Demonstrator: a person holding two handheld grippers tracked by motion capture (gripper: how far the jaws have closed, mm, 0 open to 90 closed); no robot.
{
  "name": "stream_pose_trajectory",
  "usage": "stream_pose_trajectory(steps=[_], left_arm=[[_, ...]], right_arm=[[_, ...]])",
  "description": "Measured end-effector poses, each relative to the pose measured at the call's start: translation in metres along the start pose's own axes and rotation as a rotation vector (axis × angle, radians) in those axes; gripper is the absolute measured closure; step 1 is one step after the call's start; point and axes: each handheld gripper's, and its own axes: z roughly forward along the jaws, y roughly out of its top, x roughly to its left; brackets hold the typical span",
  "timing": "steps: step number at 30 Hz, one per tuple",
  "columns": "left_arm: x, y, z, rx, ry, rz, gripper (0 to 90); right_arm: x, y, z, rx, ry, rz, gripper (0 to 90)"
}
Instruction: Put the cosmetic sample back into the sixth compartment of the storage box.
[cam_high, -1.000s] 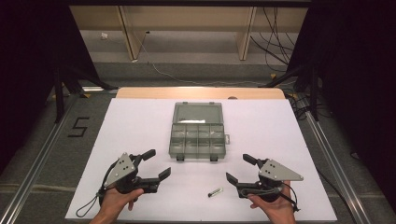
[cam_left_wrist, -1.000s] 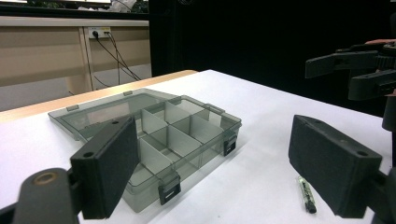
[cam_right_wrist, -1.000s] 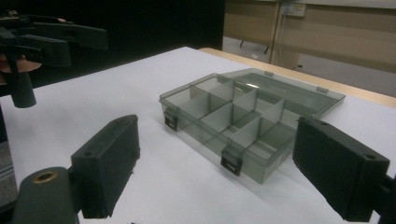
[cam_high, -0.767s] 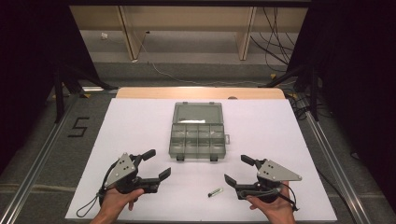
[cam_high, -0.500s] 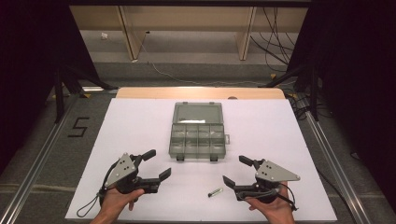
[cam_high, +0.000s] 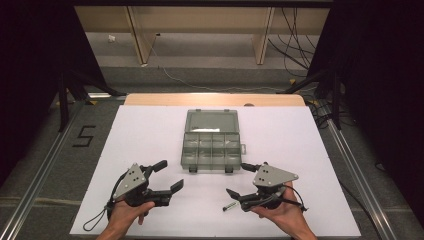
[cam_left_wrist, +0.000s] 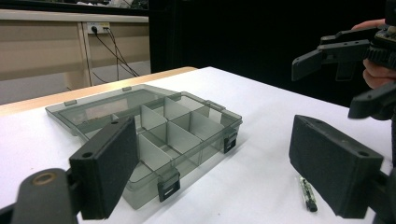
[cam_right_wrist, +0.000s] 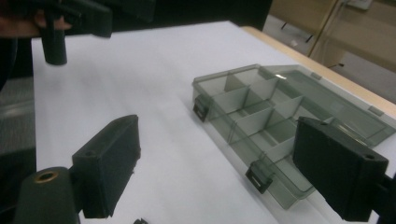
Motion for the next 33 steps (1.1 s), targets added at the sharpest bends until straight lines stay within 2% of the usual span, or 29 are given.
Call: stream_pose_trajectory(steps=[2, 4, 5, 6, 8, 9, 12, 13, 14, 18, 21, 24, 25, 27, 29, 31, 33], left_arm=[[0.001, 0.000, 0.001, -0.001, 0.000, -0.005, 15.5], [0.001, 0.000, 0.002, 0.000, -0.004, -0.002, 15.5], [0.001, 0.000, 0.002, 0.000, -0.004, -0.002, 15.5], [0.001, 0.000, 0.002, 0.000, -0.005, -0.003, 15.5], [0.001, 0.000, 0.002, 0.001, -0.006, -0.004, 15.5], [0.002, 0.000, 0.002, 0.001, -0.005, -0.010, 15.5], [0.005, -0.001, 0.002, 0.003, -0.001, -0.015, 15.5], [0.005, -0.001, 0.002, 0.003, -0.001, -0.015, 15.5], [0.005, -0.001, 0.002, 0.002, -0.003, -0.016, 15.5], [0.005, -0.001, 0.003, 0.002, 0.004, -0.019, 15.5], [0.004, -0.001, 0.003, 0.005, 0.001, -0.012, 15.5], [0.003, -0.001, 0.004, 0.005, -0.001, -0.011, 15.5], [0.002, -0.001, 0.004, 0.007, -0.003, -0.008, 15.5], [0.002, -0.001, 0.004, 0.011, -0.003, -0.009, 15.5], [0.002, -0.001, 0.005, 0.014, -0.003, -0.008, 15.5], [0.001, -0.001, 0.005, 0.013, -0.006, -0.018, 15.5], [0.001, -0.001, 0.005, 0.011, -0.011, -0.004, 15.5]], right_arm=[[0.000, 0.001, 0.003, 0.013, 0.005, -0.011, 16.5], [-0.001, 0.006, 0.009, 0.073, 0.045, -0.046, 17.2], [-0.001, 0.006, 0.009, 0.073, 0.045, -0.046, 17.2], [-0.002, 0.009, 0.013, 0.116, 0.061, -0.065, 20.2], [-0.003, 0.011, 0.014, 0.132, 0.074, -0.077, 21.2], [-0.005, 0.013, 0.018, 0.178, 0.115, -0.088, 20.8], [-0.008, 0.015, 0.023, 0.242, 0.154, -0.102, 20.5], [-0.008, 0.015, 0.023, 0.242, 0.154, -0.102, 20.5], [-0.009, 0.016, 0.027, 0.282, 0.182, -0.110, 20.9], [-0.012, 0.016, 0.035, 0.353, 0.249, -0.135, 20.9], [-0.011, 0.017, 0.039, 0.396, 0.257, -0.163, 22.0], [-0.010, 0.018, 0.040, 0.417, 0.269, -0.182, 23.1], [-0.009, 0.019, 0.041, 0.452, 0.282, -0.208, 24.5], [-0.007, 0.020, 0.041, 0.479, 0.288, -0.226, 24.5], [-0.007, 0.020, 0.042, 0.486, 0.293, -0.230, 24.5], [-0.007, 0.018, 0.044, 0.513, 0.299, -0.242, 25.4], [-0.007, 0.017, 0.045, 0.557, 0.321, -0.251, 26.2]])
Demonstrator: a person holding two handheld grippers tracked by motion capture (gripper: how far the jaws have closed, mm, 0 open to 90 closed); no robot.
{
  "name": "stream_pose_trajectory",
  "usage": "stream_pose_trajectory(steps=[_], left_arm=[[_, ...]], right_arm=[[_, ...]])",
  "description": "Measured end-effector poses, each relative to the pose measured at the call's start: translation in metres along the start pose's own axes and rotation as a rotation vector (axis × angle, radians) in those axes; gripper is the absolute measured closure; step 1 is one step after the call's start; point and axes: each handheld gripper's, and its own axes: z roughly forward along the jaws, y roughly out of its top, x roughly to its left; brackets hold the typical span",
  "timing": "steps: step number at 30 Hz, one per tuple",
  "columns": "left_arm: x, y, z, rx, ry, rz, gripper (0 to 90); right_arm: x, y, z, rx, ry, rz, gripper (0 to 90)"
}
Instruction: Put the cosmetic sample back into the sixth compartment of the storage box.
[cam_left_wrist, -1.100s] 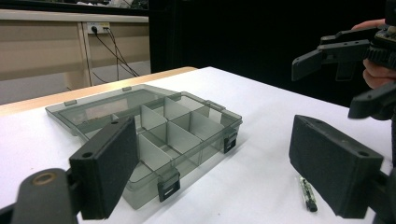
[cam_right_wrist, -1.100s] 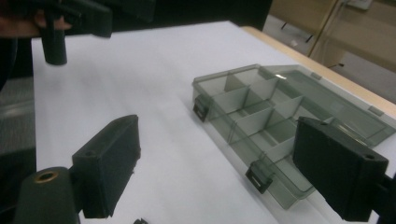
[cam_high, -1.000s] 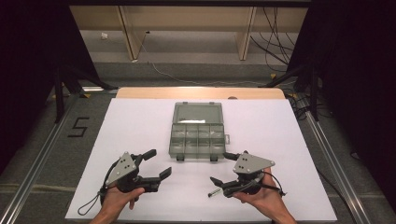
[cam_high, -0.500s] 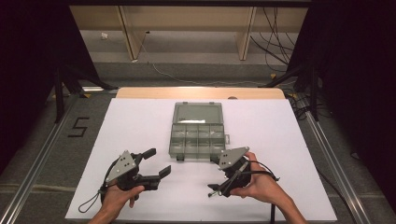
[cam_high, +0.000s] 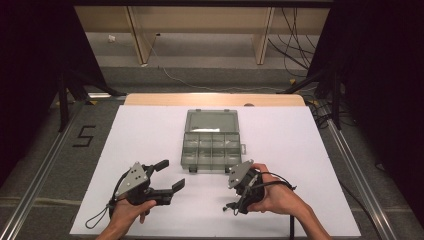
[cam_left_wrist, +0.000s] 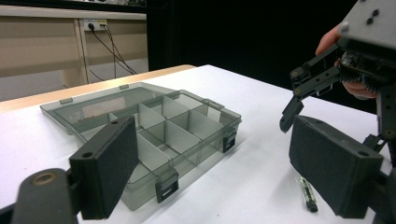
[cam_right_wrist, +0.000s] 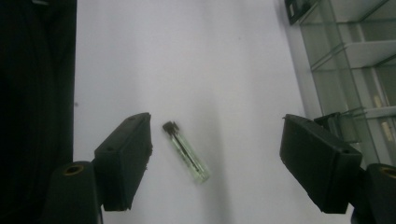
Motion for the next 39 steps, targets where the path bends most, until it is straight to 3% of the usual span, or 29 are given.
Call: stream_pose_trajectory(steps=[1, 7, 16, 28, 36, 39], left_arm=[[0.000, 0.000, 0.000, 0.002, 0.002, -0.001, 15.5], [-0.002, -0.001, 0.001, 0.010, -0.003, 0.013, 15.5], [-0.002, -0.001, 0.001, 0.009, 0.002, 0.012, 15.5], [-0.001, -0.001, 0.004, 0.012, -0.005, 0.015, 15.5], [0.000, 0.000, 0.003, 0.010, -0.004, 0.019, 15.5], [0.000, -0.001, 0.003, 0.010, 0.002, 0.013, 15.5]], right_arm=[[0.000, 0.000, 0.001, 0.026, -0.015, -0.009, 26.5], [0.002, 0.002, 0.009, 0.063, 0.019, -0.050, 31.3], [0.001, 0.005, 0.023, 0.159, 0.055, -0.095, 37.6], [0.000, 0.006, 0.032, 0.209, 0.075, -0.127, 44.1], [0.001, 0.008, 0.039, 0.241, 0.110, -0.146, 54.7], [0.001, 0.007, 0.040, 0.251, 0.110, -0.133, 57.5]])
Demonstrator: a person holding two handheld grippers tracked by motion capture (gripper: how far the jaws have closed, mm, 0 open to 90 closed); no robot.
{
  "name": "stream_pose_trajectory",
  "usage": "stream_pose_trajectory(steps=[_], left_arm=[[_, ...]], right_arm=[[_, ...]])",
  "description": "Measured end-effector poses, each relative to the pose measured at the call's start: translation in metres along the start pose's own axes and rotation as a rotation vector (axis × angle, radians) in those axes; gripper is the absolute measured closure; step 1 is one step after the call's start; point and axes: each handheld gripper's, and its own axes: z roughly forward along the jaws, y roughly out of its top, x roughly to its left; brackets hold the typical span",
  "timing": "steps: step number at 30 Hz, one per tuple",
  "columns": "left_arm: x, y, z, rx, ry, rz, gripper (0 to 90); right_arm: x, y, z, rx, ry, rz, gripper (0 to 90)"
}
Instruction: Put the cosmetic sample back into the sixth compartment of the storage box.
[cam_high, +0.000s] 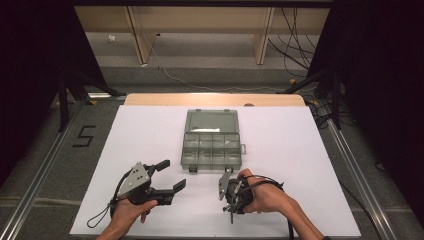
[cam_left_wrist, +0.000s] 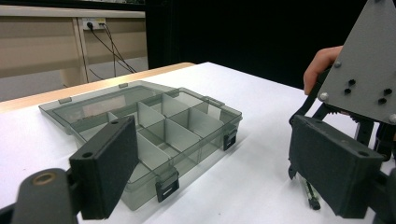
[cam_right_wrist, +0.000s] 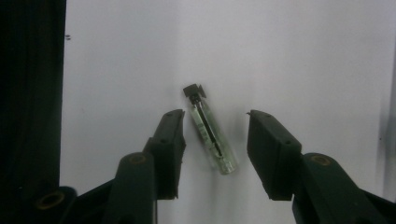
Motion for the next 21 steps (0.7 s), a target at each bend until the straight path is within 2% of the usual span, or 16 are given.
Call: stream_pose_trajectory(steps=[1, 2, 12, 14, 15, 16, 21], left_arm=[[0.0000, 0.0000, 0.0000, 0.000, 0.000, 0.000, 15.5], [0.0000, 0.0002, -0.0001, -0.001, -0.001, 0.001, 15.5], [0.0001, 0.0006, -0.0002, -0.004, -0.001, 0.001, 15.5], [0.0000, 0.0006, -0.0001, -0.004, -0.001, 0.001, 15.5], [0.0000, 0.0006, -0.0001, -0.004, -0.001, 0.001, 15.5], [-0.0002, 0.0007, -0.0003, -0.004, -0.002, 0.001, 15.5], [-0.0001, 0.0005, -0.0004, -0.003, -0.002, 0.000, 15.5]], right_arm=[[0.0000, 0.0000, 0.0000, 0.000, 0.000, 0.000, 57.5], [-0.0019, -0.0006, 0.0005, -0.004, 0.005, -0.021, 58.5], [-0.0025, -0.0007, 0.0027, 0.006, 0.007, -0.018, 66.3], [-0.0035, -0.0011, 0.0037, 0.012, 0.022, -0.025, 68.1], [-0.0022, -0.0016, 0.0049, 0.018, 0.028, -0.002, 69.1], [-0.0039, -0.0017, 0.0051, 0.012, 0.029, -0.019, 69.7], [-0.0042, -0.0014, 0.0050, 0.012, 0.034, -0.019, 79.3]])
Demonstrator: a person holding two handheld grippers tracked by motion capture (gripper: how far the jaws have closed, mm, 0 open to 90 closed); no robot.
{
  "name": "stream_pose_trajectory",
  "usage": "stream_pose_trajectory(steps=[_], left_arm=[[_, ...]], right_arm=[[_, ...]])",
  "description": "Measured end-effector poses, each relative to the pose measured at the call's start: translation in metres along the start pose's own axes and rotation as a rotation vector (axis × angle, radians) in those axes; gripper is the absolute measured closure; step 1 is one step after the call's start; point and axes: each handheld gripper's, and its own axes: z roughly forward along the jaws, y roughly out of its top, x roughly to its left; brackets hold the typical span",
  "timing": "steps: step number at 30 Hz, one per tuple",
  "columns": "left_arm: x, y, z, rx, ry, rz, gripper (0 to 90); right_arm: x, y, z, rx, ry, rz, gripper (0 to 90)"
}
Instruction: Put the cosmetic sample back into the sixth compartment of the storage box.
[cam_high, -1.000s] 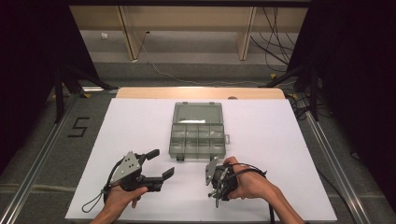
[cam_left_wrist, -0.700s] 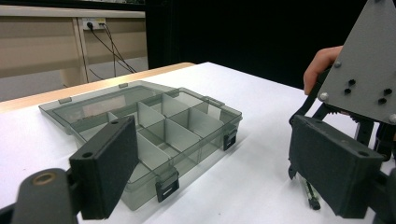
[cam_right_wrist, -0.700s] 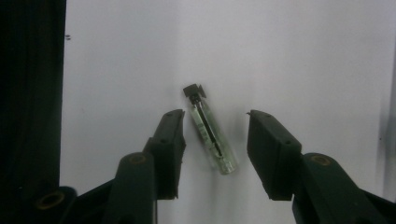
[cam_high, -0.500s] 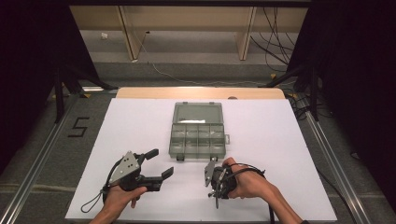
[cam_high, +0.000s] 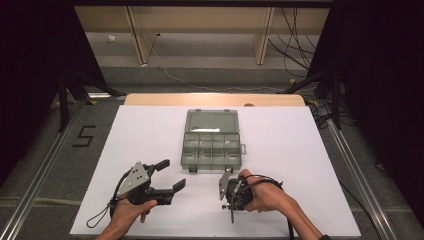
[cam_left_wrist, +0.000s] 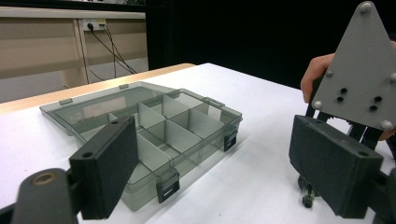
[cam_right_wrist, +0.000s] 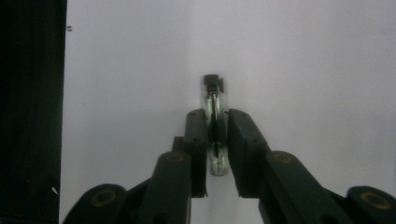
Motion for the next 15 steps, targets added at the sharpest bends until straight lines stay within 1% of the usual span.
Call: stream_pose_trajectory(steps=[1, 2, 3, 8, 9, 10, 11, 12, 14, 15], left_arm=[[0.000, 0.000, 0.000, 0.000, 0.000, 0.000, 15.5], [0.000, 0.000, 0.000, 0.001, -0.001, 0.001, 15.5], [0.000, 0.000, 0.000, 0.001, -0.001, 0.001, 15.6], [0.000, 0.000, 0.000, 0.001, -0.001, 0.004, 15.6], [0.000, 0.000, 0.000, 0.001, 0.000, 0.003, 15.6], [0.000, 0.000, 0.000, 0.003, 0.001, 0.002, 15.6], [0.000, 0.000, 0.001, 0.004, 0.001, 0.001, 15.6], [0.000, 0.000, 0.001, 0.003, 0.000, 0.002, 15.6], [0.000, 0.001, 0.000, -0.001, -0.001, 0.005, 15.6], [0.000, 0.001, 0.000, -0.001, -0.001, 0.005, 15.6]], right_arm=[[0.002, 0.000, 0.000, 0.005, 0.006, 0.014, 80.5], [0.002, 0.000, 0.000, 0.005, 0.006, 0.014, 80.5], [0.001, 0.001, 0.000, 0.003, 0.001, -0.008, 80.7], [0.001, 0.001, -0.001, -0.003, -0.005, -0.001, 80.7], [0.001, 0.001, -0.003, -0.012, -0.024, 0.018, 80.7], [0.000, 0.001, -0.004, -0.018, -0.038, 0.016, 80.7], [0.000, 0.000, -0.005, -0.022, -0.043, 0.036, 80.7], [-0.001, 0.000, -0.007, -0.030, -0.055, 0.031, 80.7], [-0.003, -0.001, -0.010, -0.047, -0.070, 0.051, 80.7], [-0.003, -0.001, -0.011, -0.050, -0.073, 0.071, 80.7]])
